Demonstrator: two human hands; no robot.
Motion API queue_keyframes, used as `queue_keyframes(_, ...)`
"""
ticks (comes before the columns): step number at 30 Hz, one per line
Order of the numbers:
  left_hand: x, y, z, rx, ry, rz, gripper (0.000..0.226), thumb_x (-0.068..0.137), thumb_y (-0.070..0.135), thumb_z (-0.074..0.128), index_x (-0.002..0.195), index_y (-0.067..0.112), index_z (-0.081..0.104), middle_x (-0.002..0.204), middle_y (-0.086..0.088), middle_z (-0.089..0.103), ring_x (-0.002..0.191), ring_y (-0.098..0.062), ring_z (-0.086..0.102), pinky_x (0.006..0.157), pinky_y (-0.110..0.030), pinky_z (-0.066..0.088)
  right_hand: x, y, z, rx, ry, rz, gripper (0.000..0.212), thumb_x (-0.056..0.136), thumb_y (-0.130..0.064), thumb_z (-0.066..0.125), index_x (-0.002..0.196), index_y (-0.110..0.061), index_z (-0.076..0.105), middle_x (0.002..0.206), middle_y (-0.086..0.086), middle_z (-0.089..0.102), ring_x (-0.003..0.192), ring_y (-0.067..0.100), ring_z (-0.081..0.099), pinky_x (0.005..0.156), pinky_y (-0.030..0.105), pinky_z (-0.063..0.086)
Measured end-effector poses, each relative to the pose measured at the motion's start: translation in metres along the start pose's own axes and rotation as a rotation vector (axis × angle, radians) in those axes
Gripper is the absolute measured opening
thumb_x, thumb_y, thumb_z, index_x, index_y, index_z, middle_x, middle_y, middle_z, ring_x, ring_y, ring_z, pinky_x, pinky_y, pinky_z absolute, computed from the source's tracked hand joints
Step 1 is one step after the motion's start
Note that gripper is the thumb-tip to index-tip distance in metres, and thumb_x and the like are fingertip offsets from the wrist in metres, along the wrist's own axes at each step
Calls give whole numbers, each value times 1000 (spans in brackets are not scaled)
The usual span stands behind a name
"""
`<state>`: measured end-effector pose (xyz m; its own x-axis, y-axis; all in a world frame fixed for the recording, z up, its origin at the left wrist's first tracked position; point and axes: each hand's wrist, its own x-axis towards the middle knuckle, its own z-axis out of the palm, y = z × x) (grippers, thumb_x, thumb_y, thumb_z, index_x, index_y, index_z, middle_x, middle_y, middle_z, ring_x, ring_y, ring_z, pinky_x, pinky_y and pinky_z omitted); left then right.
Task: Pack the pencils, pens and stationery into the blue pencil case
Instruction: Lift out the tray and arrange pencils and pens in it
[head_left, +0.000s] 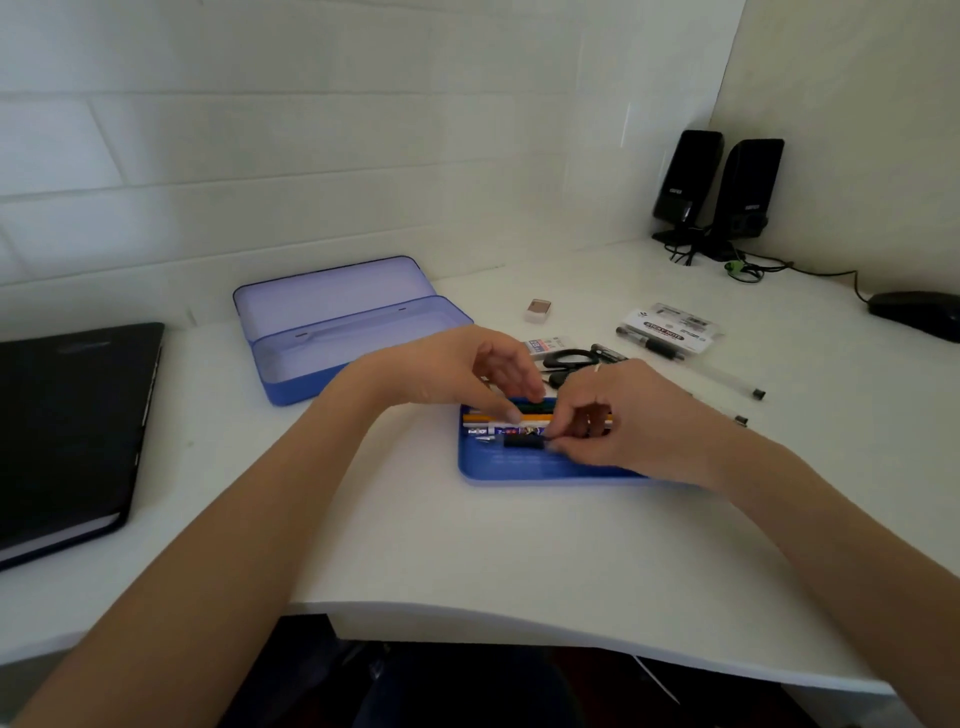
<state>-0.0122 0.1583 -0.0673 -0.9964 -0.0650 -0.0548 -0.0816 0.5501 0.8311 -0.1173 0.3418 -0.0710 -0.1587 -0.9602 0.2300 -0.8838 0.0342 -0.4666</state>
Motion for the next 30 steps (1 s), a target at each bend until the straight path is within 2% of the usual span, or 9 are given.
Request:
queue_keyframes(4, -3, 1, -3, -36, -69, -9, 36, 77, 0, 72, 104, 21, 64, 96, 21, 70, 98, -1, 63, 83, -14, 48, 5, -2, 7, -87, 46, -51, 2, 74, -14, 75, 75, -14, 73, 73, -7, 62, 77, 9, 55, 65, 12, 40)
queue_keyframes(8, -4, 4, 0, 108, -124, -45, 50, 71, 10, 80, 109, 36, 60, 90, 40, 61, 93, 14, 56, 81, -7, 44, 6, -1, 8, -60, 63, -62, 4, 75, -16, 75, 78, -17, 74, 71, -18, 58, 87, 9, 55, 69, 12, 41)
queue_keyframes(11, -3, 5, 1, 132, -150, -58, 50, 72, 12, 80, 110, 37, 59, 90, 40, 61, 92, 11, 57, 81, -8, 44, 7, -1, 12, -19, 78, -69, 5, 75, -14, 76, 79, -15, 75, 73, -15, 60, 85, 8, 54, 70, 13, 42)
queue_keyframes(14, -4, 4, 0, 111, -149, -65, 49, 72, 13, 79, 108, 39, 60, 96, 36, 62, 105, 4, 56, 93, -13, 45, 8, -2, 16, -9, 87, -82, 4, 75, -12, 75, 78, -14, 74, 74, -9, 63, 81, 8, 55, 69, 14, 43)
queue_keyframes(16, -4, 3, 0, 105, -149, -66, 48, 73, 12, 79, 110, 37, 62, 98, 32, 63, 107, -1, 57, 93, -14, 45, 8, -4, 15, 16, 96, -58, 4, 75, -14, 76, 78, -17, 75, 72, -15, 61, 78, 6, 56, 66, 12, 43)
queue_keyframes(19, -4, 4, 0, 92, -164, -81, 48, 75, 13, 78, 115, 33, 62, 101, 18, 65, 95, -3, 62, 81, -15, 49, 8, 2, -1, 59, 253, 81, 5, 77, -22, 74, 80, -24, 73, 71, -18, 61, 71, 4, 56, 65, 9, 42)
queue_keyframes(22, -4, 5, -1, 92, -182, -90, 52, 77, 14, 76, 122, 34, 59, 103, 13, 64, 91, 2, 63, 79, -14, 49, 5, 27, -24, -117, 413, 286, 9, 82, -27, 67, 91, -27, 70, 79, -14, 64, 73, 4, 56, 69, 17, 44)
queue_keyframes(25, -4, 4, -1, 99, -180, -94, 54, 76, 15, 77, 122, 35, 58, 114, 3, 64, 101, -9, 63, 88, -20, 51, -2, 57, -37, -294, 449, 504, 19, 84, -27, 65, 101, -21, 71, 94, 0, 69, 82, 17, 60, 74, 32, 49)
queue_keyframes(30, -5, 4, -1, 96, -179, -95, 53, 76, 16, 77, 121, 36, 59, 108, 7, 64, 99, -9, 62, 87, -19, 51, -4, 85, -39, -377, 411, 771, 18, 83, -29, 67, 96, -19, 72, 102, 9, 70, 87, 26, 63, 75, 38, 53)
